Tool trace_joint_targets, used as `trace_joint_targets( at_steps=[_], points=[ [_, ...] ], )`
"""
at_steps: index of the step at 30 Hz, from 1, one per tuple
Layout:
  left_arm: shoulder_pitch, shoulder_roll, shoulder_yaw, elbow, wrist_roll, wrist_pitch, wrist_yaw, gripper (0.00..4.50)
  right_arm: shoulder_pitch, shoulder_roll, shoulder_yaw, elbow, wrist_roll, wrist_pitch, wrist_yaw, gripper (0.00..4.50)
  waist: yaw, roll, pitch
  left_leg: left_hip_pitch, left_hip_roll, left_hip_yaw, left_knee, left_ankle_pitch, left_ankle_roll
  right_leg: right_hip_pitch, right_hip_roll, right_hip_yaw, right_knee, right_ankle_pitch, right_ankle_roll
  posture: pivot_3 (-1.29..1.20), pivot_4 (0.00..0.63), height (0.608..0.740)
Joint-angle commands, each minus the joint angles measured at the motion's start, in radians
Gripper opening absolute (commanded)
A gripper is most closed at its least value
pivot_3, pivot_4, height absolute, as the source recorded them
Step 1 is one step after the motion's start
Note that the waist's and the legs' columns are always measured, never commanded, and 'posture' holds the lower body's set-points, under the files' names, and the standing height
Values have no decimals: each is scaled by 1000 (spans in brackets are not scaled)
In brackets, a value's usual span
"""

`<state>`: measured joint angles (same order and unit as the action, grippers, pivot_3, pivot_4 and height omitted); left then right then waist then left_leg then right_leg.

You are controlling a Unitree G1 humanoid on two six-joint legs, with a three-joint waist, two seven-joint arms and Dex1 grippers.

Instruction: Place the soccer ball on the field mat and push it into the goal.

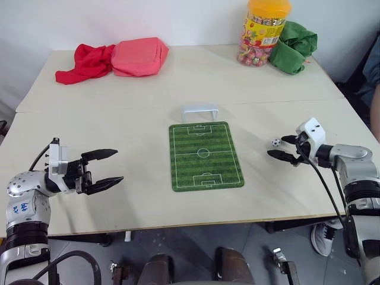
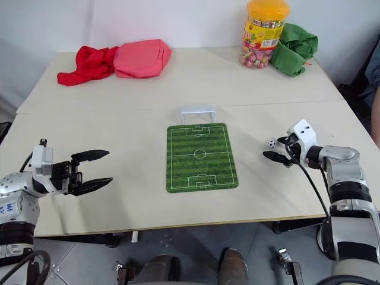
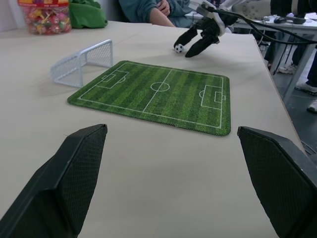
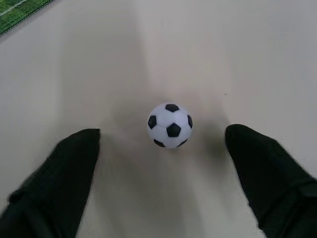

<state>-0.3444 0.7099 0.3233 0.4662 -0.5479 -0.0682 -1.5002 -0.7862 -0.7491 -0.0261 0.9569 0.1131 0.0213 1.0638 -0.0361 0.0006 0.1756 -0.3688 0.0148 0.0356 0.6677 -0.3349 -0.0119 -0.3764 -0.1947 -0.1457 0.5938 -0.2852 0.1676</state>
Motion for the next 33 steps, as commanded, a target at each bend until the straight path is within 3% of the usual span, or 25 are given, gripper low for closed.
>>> trace_joint_targets(
  at_steps=[1,7,14,19,22,25,33],
  points=[
    [-3,21,8,-13,-9,-17,-32,4500,-31,1,-12,41,-16,-36,-19,2885,-1,0,0,0,0,0,0,0,0,0,0,0,0,0,0,0,150,740],
    [-7,19,9,-9,-8,-23,-25,4500,-62,17,-12,98,-31,-64,-36,846,-2,0,0,0,0,0,1,0,0,0,0,0,1,0,0,0,150,740],
    [-3,14,11,-14,-8,-28,-14,4500,-76,28,-28,86,-24,-84,-37,822,-5,0,0,0,0,0,1,0,0,0,0,0,1,0,0,0,150,740],
    [40,18,6,-51,-16,-21,-36,4500,-35,34,-30,-234,39,64,13,822,-16,1,1,0,0,0,0,0,0,0,0,0,1,0,0,0,150,740],
    [64,15,-14,-59,-7,-34,-63,4500,44,19,48,-602,65,280,68,822,-15,1,1,0,1,0,0,0,0,0,0,0,1,0,0,0,150,740],
    [57,3,-37,-46,-3,-51,-68,4500,80,12,135,-847,73,419,112,822,-11,1,1,0,1,0,0,0,0,-1,1,0,1,0,0,0,150,740],
    [17,-49,-93,-13,3,-93,-57,4500,30,76,363,-1051,26,520,150,822,10,1,1,-1,1,0,4,0,0,-1,0,1,3,0,0,0,150,740]
  ],
)
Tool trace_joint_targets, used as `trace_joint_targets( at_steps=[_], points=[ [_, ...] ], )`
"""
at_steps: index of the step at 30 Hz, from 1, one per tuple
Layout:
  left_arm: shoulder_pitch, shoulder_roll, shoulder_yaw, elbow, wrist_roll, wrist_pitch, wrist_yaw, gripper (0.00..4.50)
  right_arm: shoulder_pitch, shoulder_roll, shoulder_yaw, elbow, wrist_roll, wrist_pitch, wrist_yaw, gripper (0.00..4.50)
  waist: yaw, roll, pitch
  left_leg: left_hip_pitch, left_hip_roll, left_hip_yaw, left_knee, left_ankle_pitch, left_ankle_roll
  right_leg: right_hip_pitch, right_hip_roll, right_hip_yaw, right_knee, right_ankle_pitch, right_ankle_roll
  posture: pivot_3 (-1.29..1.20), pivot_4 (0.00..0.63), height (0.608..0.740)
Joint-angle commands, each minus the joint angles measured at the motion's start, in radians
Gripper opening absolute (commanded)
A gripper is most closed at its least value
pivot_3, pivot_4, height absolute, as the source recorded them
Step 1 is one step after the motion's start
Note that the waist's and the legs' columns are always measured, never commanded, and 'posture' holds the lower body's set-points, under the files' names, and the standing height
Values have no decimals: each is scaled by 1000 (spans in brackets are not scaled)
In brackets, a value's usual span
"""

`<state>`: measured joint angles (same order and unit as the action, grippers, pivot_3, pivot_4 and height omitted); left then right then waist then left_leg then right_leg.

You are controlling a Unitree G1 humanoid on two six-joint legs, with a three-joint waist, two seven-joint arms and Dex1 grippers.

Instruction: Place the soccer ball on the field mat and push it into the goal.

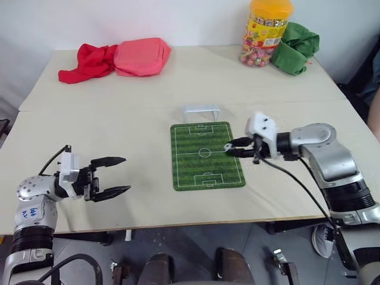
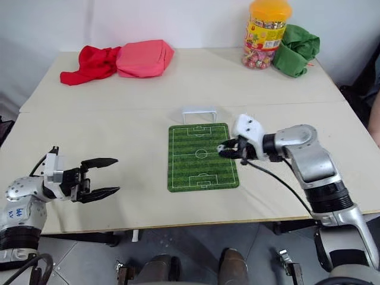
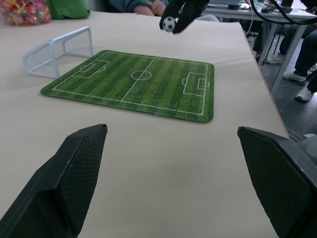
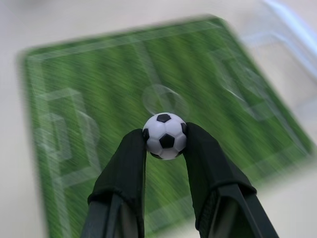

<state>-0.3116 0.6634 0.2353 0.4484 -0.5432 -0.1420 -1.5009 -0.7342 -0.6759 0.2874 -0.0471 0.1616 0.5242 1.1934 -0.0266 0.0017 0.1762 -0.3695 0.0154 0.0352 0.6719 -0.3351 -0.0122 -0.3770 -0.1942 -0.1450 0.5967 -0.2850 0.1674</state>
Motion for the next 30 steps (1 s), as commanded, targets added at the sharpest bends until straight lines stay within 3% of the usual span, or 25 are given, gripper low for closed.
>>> trace_joint_targets(
  at_steps=[1,10,30],
  points=[
    [-17,-5,-10,8,0,-23,-56,4500,-25,2,68,-51,-26,19,31,822,1,0,0,0,0,0,0,0,0,0,0,0,0,0,0,0,150,740],
    [-4,-26,-21,-3,-7,-41,-41,4500,-68,17,183,-6,-82,-42,107,822,-2,0,0,-1,0,0,1,0,0,0,0,0,0,0,0,0,150,740],
    [63,-29,3,-73,-17,-32,0,4500,-87,81,208,120,-144,-126,158,822,-3,0,0,0,0,0,2,-1,0,0,0,0,1,0,0,0,150,740]
  ],
)
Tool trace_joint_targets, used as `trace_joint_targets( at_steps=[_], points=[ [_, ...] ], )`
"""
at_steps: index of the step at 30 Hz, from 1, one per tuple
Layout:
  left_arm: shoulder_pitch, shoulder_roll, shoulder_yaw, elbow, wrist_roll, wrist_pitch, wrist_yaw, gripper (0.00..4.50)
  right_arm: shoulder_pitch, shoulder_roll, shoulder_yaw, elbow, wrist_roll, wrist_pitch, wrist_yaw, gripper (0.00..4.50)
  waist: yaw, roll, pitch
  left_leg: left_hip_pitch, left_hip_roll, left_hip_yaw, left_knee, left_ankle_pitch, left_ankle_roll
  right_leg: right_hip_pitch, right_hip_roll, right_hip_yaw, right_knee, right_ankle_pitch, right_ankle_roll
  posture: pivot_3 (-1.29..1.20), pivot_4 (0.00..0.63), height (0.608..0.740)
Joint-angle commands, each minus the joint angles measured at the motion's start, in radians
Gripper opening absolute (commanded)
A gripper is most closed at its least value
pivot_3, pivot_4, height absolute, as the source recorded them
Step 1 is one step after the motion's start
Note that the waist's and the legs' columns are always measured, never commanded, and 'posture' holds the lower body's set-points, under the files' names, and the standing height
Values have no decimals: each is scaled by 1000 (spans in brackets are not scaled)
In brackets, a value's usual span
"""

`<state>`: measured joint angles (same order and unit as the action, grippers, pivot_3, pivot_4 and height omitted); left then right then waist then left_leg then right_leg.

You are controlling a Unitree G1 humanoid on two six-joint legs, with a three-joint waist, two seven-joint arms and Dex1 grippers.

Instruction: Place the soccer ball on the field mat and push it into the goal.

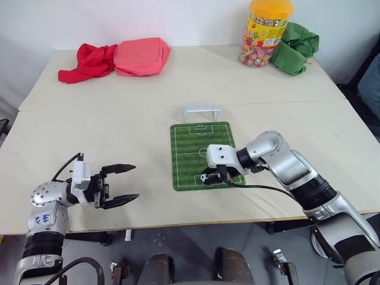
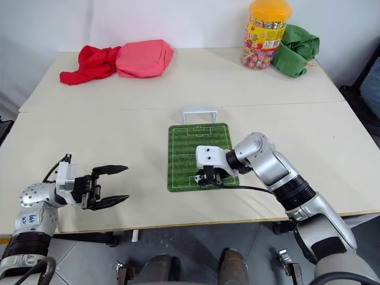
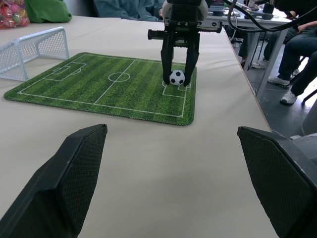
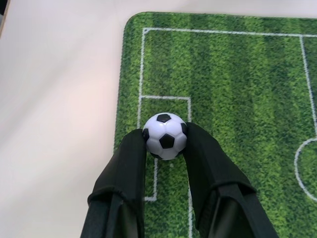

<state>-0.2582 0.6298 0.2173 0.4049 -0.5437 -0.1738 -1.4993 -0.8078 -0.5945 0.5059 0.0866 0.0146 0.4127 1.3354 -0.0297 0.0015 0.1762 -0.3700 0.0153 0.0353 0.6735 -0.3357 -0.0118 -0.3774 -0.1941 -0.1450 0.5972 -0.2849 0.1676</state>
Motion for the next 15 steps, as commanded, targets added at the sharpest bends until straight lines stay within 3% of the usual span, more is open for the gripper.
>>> trace_joint_targets(
  at_steps=[1,15],
  points=[
    [10,5,22,-29,-16,0,-1,4500,-11,-2,-13,-16,5,-13,20,822,0,0,0,0,0,0,0,0,0,0,0,0,0,0,0,0,150,740],
    [-11,3,21,-13,-10,-5,14,4500,5,-10,-20,-4,-2,-18,26,822,0,0,0,0,0,0,0,0,0,0,0,0,0,0,0,0,150,740]
  ],
)
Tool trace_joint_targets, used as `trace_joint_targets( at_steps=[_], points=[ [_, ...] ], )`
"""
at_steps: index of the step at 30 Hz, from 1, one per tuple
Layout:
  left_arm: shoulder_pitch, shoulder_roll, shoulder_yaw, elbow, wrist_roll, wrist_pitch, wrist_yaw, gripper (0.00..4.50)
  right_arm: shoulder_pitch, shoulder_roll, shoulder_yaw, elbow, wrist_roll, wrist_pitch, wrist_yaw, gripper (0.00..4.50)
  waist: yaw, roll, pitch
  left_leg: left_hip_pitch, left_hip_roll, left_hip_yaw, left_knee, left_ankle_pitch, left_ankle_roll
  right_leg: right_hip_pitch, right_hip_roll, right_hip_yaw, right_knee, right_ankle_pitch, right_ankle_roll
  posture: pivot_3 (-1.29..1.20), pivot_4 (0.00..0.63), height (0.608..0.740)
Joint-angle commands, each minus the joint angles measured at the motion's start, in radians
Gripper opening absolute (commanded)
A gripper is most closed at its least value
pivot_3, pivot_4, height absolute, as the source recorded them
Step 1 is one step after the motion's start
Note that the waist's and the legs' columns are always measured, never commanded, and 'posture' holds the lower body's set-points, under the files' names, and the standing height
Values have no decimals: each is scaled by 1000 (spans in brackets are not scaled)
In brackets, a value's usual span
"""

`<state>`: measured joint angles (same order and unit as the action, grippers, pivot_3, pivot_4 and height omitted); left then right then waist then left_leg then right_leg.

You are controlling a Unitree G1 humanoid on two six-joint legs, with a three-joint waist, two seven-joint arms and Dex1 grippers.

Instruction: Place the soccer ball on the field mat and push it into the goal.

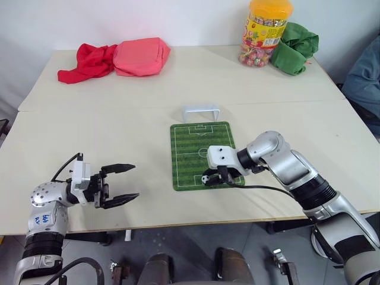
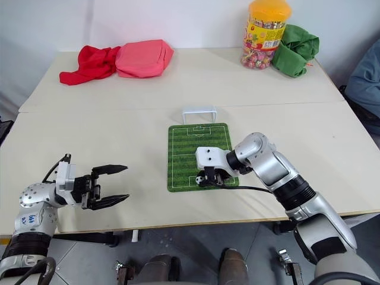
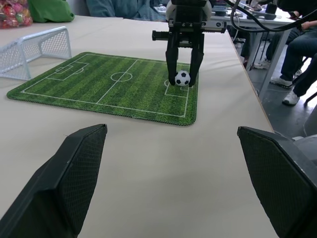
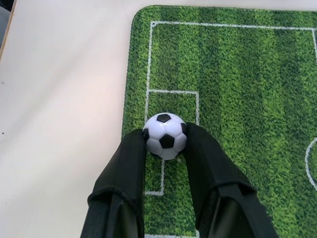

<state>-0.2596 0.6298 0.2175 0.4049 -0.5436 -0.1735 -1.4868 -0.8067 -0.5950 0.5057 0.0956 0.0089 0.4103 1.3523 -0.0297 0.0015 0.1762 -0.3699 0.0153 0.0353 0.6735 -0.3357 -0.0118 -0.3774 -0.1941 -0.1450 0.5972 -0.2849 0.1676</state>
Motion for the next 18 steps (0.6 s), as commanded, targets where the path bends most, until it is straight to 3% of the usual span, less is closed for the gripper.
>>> trace_joint_targets(
  at_steps=[1,7,17,18],
  points=[
    [-12,3,21,-10,-10,-7,2,4500,5,-12,-20,-14,4,-17,11,822,0,0,0,0,0,0,0,0,0,0,0,0,0,0,0,0,150,740],
    [-23,2,21,2,-6,-12,5,4500,17,-28,-22,-8,-3,-31,17,822,0,0,0,0,0,0,0,0,0,0,0,0,0,0,0,0,150,740],
    [-46,-1,19,23,-3,-18,10,4500,16,-36,-36,-31,10,-24,30,4053,0,0,0,0,0,0,1,0,0,0,0,0,0,0,0,0,150,740],
    [-48,-1,18,25,-3,-19,10,4500,14,-39,-41,-42,16,-17,35,4053,0,0,0,0,0,0,1,0,0,0,0,0,0,0,0,0,150,740]
  ],
)
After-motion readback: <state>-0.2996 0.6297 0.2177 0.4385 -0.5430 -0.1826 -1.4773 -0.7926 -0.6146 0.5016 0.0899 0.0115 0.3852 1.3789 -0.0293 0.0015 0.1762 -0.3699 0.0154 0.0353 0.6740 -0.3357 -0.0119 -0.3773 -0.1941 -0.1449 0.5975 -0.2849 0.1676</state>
